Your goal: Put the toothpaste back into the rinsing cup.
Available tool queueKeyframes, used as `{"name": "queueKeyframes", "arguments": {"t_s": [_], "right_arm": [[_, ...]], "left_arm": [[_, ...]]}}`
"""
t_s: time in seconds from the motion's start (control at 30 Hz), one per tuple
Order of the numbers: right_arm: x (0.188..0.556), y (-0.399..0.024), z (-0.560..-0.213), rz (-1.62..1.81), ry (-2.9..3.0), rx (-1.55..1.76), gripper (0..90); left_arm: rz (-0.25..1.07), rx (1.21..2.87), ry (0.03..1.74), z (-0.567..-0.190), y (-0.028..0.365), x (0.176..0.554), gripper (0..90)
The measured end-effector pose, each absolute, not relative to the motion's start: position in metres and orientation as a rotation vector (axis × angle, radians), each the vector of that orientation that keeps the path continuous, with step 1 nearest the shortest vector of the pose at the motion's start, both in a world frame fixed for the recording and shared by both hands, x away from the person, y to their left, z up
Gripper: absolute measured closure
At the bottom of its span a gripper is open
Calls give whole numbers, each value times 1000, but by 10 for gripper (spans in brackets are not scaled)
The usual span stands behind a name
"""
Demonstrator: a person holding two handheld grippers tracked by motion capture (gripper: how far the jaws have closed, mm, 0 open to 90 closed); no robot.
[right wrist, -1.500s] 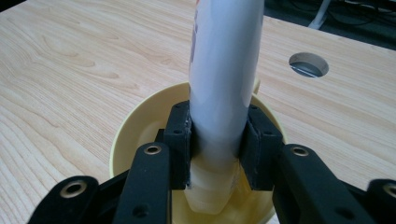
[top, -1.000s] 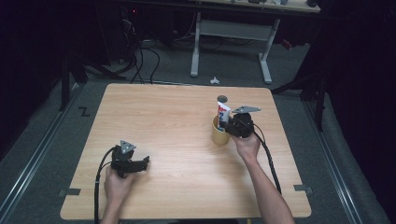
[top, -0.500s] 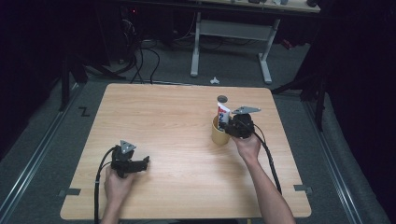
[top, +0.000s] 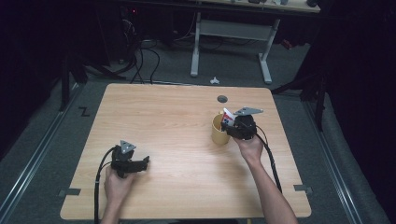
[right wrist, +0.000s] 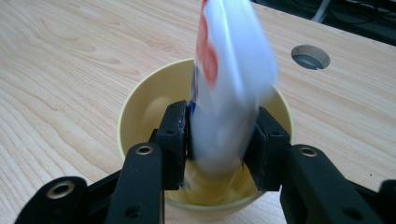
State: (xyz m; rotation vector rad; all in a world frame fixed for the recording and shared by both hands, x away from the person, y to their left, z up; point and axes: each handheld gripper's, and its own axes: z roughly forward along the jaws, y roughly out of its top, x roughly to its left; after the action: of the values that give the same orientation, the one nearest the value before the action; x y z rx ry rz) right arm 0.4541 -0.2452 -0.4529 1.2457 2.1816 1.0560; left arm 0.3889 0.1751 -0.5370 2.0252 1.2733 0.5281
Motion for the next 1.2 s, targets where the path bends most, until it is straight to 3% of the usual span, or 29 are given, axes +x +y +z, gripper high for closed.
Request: {"name": "queueKeyframes", "arguments": {"t_s": [0.27, 0.37, 0.63, 1.2], "right_arm": [[453, -245, -453, 1067, 2181, 1242, 607], [453, -246, -452, 1087, 2182, 1255, 536], [448, -246, -448, 1084, 2182, 1252, 459], [440, -248, -443, 1069, 2130, 1233, 413]], "left_arm": [[528, 2026, 1273, -537, 175, 389, 145], [528, 2025, 1273, -537, 175, 389, 145], [528, 2026, 1272, -537, 175, 389, 147], [528, 2025, 1272, -537, 175, 389, 147]]}}
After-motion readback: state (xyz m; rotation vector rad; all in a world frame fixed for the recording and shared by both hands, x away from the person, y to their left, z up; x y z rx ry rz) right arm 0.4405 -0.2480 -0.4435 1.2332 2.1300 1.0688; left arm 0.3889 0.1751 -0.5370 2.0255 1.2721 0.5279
